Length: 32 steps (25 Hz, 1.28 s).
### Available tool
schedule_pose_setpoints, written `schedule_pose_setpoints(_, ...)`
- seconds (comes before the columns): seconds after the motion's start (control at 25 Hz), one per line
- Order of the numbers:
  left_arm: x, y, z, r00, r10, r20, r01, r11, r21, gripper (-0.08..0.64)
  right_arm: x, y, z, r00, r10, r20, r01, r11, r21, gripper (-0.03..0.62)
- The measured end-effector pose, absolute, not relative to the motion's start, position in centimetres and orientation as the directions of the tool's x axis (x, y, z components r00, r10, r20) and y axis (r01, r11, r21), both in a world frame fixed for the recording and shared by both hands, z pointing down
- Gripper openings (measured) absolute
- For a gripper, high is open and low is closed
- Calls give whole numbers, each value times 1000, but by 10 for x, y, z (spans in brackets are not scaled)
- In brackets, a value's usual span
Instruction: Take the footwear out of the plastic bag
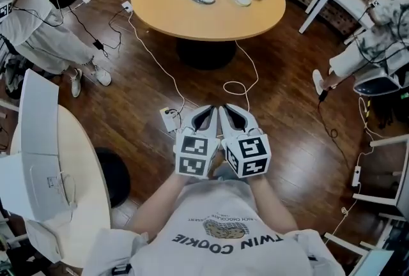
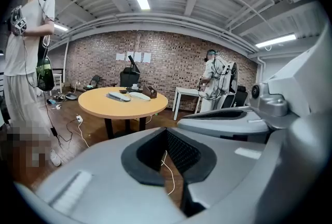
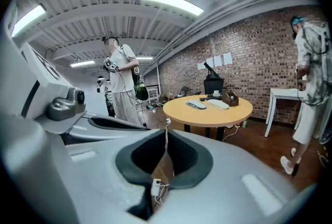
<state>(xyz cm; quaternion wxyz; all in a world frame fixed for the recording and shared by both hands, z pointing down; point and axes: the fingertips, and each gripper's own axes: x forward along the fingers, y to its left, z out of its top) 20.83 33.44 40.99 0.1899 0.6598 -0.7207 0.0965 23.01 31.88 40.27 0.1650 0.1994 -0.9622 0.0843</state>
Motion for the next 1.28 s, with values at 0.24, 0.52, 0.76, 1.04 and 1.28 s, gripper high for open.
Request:
schedule_pose_setpoints(0.24,185,306,418,-56,-907,417,-988,109,105,0,209,289,412,-865,-362,346,-423,898,-118,12)
schedule_pose_setpoints(0.52,145,246,425,-89,-900,427,-985,144,97,0,169,228,421,-877,-331,349,-395,909,-130,12)
schedule_pose_setpoints(0.76,108,183,424,-132,-890,437,-976,193,98,0,131,166,422,-889,-283,359,-352,925,-145,12)
schedule_pose_setpoints(1.04,75,114,426,-183,-870,458,-963,253,96,0,99,96,419,-904,-236,357,-308,938,-160,12)
schedule_pose_setpoints(1.28,54,77,423,-228,-857,463,-955,290,65,0,81,57,416,-918,-202,341,-271,947,-170,12)
